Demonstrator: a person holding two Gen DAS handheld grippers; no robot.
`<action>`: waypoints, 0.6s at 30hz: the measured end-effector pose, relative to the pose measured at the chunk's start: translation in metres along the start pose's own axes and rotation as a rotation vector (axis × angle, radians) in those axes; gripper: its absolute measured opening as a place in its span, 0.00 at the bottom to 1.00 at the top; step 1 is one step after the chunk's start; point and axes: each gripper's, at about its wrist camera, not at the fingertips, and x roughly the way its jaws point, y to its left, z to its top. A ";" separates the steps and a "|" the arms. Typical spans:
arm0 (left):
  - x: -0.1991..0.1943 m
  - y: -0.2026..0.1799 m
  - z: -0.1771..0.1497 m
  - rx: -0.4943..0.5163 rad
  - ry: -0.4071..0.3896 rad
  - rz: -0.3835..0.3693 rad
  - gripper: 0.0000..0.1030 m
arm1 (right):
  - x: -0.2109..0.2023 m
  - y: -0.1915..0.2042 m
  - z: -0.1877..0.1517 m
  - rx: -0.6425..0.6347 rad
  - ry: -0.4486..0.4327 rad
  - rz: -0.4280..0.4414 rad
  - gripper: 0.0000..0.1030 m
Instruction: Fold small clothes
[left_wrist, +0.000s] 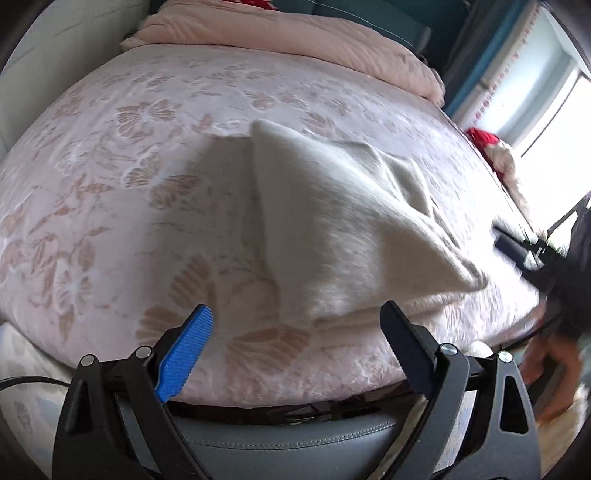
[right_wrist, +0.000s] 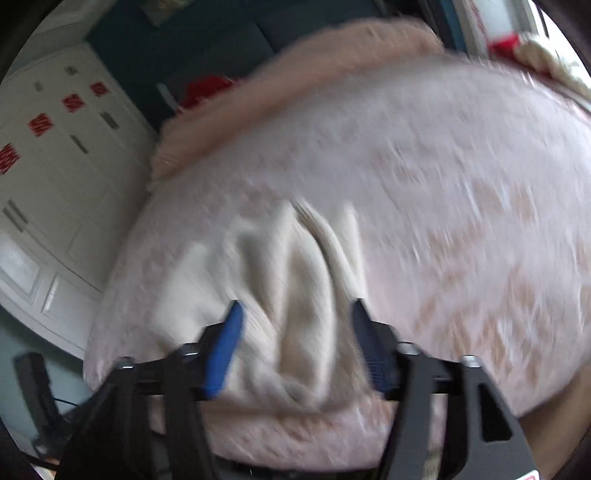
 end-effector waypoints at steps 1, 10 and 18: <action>0.004 -0.004 0.000 0.016 0.004 0.004 0.87 | 0.004 0.003 0.007 -0.017 0.018 0.028 0.68; 0.043 -0.022 -0.008 0.130 0.063 0.072 0.87 | 0.112 0.017 0.008 0.038 0.259 0.120 0.11; 0.040 -0.017 -0.001 0.081 0.042 0.039 0.87 | 0.054 0.000 0.034 -0.091 0.118 -0.028 0.10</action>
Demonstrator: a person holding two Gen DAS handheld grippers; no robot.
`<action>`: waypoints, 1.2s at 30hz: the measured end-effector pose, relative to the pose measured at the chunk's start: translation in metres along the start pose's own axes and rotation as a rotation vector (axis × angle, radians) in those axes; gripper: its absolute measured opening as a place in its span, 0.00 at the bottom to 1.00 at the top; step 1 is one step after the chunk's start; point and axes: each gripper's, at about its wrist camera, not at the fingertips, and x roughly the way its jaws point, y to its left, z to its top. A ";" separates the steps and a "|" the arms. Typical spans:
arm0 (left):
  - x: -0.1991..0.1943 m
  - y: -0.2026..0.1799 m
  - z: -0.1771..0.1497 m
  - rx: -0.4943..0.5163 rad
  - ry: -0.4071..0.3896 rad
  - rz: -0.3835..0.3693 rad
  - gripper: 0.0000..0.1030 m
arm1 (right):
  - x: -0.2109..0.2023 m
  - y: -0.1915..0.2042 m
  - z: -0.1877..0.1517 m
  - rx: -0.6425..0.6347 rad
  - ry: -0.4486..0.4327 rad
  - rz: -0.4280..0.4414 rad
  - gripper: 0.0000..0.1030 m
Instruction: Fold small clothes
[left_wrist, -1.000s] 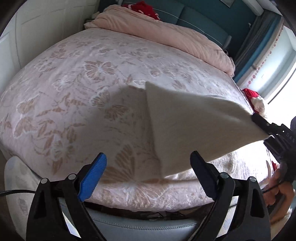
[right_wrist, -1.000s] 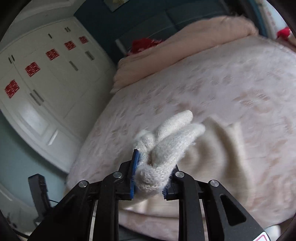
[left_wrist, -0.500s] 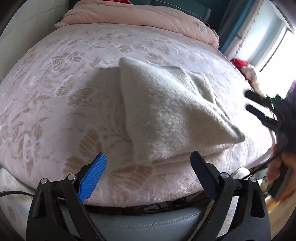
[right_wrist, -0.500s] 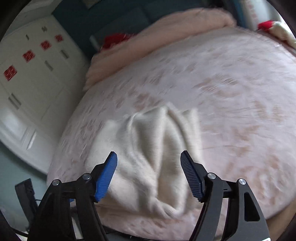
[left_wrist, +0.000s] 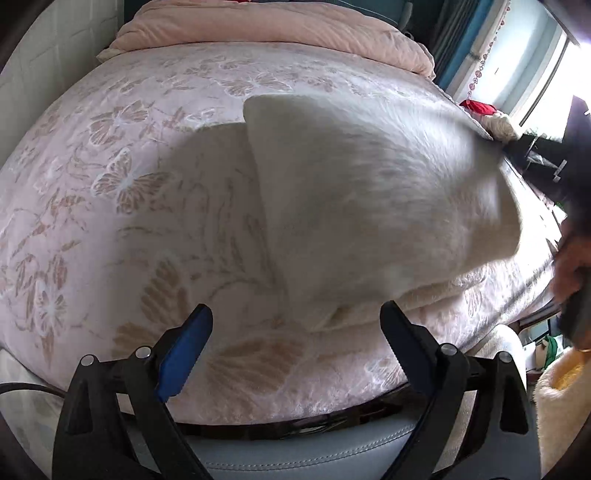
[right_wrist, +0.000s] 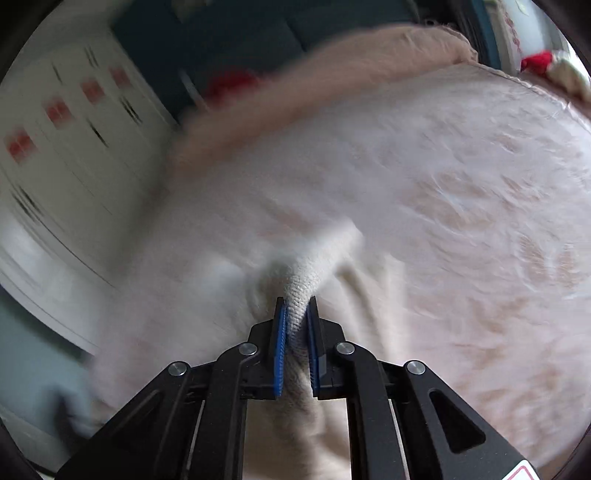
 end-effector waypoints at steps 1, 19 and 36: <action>0.004 -0.002 0.000 0.003 0.011 0.004 0.87 | 0.023 -0.009 -0.006 0.000 0.085 -0.033 0.10; 0.015 0.018 0.003 -0.028 0.007 -0.025 0.10 | -0.022 -0.003 -0.092 0.188 0.037 0.119 0.13; -0.029 0.024 -0.006 0.005 0.036 -0.081 0.55 | -0.069 -0.003 -0.080 0.095 -0.036 -0.025 0.35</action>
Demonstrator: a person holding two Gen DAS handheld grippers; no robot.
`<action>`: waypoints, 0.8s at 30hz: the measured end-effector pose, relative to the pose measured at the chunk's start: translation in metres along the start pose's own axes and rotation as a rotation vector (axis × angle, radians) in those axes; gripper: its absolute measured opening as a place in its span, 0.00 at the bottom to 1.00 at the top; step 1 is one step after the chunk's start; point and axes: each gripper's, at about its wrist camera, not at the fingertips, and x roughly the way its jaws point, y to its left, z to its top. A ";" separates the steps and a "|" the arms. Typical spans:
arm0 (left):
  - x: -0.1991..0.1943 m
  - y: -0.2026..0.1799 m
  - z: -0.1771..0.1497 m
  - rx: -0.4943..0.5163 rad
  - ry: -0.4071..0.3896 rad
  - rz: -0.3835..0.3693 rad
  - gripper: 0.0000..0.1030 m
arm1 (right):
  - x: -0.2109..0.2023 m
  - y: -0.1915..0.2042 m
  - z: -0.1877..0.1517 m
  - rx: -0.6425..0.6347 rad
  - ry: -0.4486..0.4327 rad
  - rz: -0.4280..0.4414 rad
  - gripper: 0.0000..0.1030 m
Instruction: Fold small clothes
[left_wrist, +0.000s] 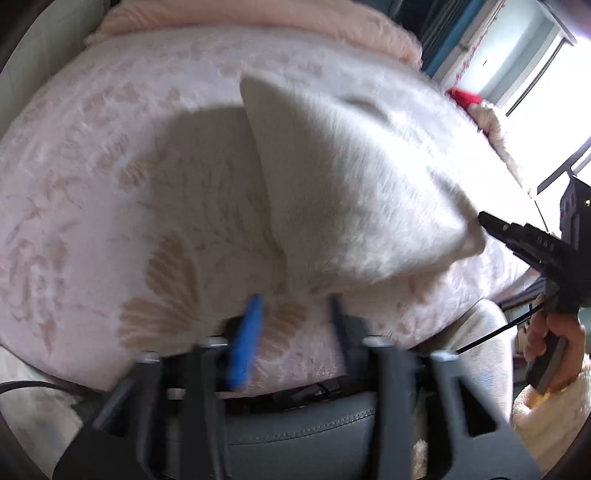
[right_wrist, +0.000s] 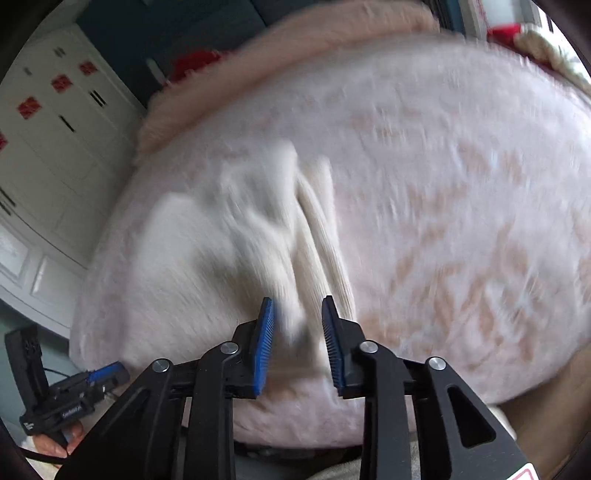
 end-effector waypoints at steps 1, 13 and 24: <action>-0.011 0.000 0.003 -0.003 -0.042 0.003 0.60 | -0.009 0.006 0.009 -0.007 -0.031 0.017 0.43; -0.005 -0.031 0.050 0.044 -0.093 0.146 0.64 | 0.075 0.025 0.006 -0.122 0.099 -0.103 0.39; 0.018 -0.037 0.059 0.024 -0.050 0.164 0.67 | 0.037 -0.010 0.013 0.003 0.068 -0.099 0.65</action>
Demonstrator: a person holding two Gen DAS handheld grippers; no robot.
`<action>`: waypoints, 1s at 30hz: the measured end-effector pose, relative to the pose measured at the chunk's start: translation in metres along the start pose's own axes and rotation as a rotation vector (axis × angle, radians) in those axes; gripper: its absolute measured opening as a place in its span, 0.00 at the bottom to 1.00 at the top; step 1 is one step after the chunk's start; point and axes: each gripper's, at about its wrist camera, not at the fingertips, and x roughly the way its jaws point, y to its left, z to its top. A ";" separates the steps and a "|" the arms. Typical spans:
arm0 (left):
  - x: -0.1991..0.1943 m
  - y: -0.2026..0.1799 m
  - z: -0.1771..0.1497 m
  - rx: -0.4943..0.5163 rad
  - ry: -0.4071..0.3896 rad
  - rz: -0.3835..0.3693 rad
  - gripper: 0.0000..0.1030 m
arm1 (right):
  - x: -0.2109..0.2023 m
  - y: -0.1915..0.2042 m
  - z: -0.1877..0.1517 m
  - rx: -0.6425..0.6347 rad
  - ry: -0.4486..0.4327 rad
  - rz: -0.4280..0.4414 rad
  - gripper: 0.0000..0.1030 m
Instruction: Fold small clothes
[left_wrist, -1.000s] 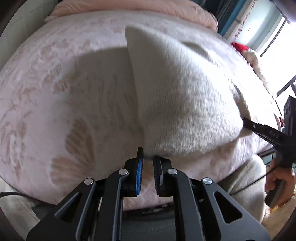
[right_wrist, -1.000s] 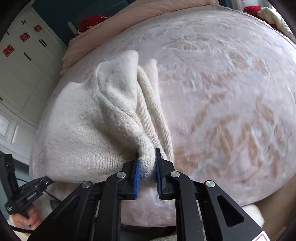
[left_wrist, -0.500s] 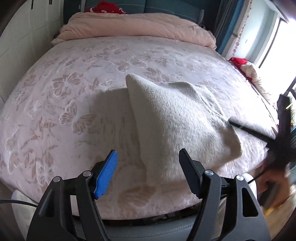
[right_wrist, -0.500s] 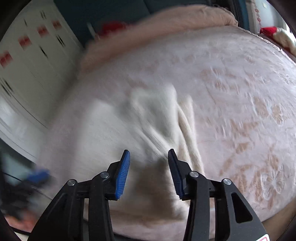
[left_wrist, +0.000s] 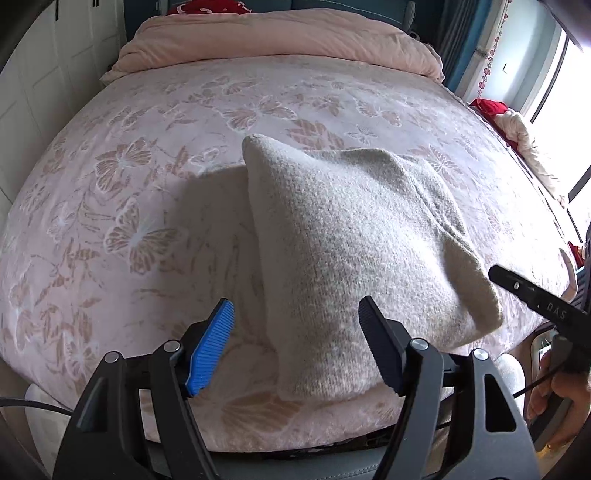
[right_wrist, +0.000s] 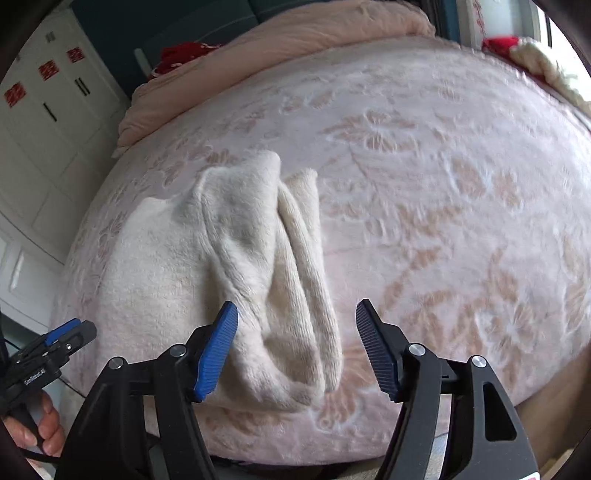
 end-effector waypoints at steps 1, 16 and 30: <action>0.001 -0.001 0.001 -0.002 0.001 0.002 0.69 | 0.003 -0.003 -0.002 0.016 0.005 0.013 0.67; 0.082 0.039 -0.002 -0.362 0.192 -0.312 0.91 | 0.059 -0.016 -0.010 0.192 0.131 0.209 0.74; 0.085 0.015 -0.013 -0.252 0.231 -0.419 0.83 | 0.022 -0.024 -0.015 0.122 0.080 0.143 0.47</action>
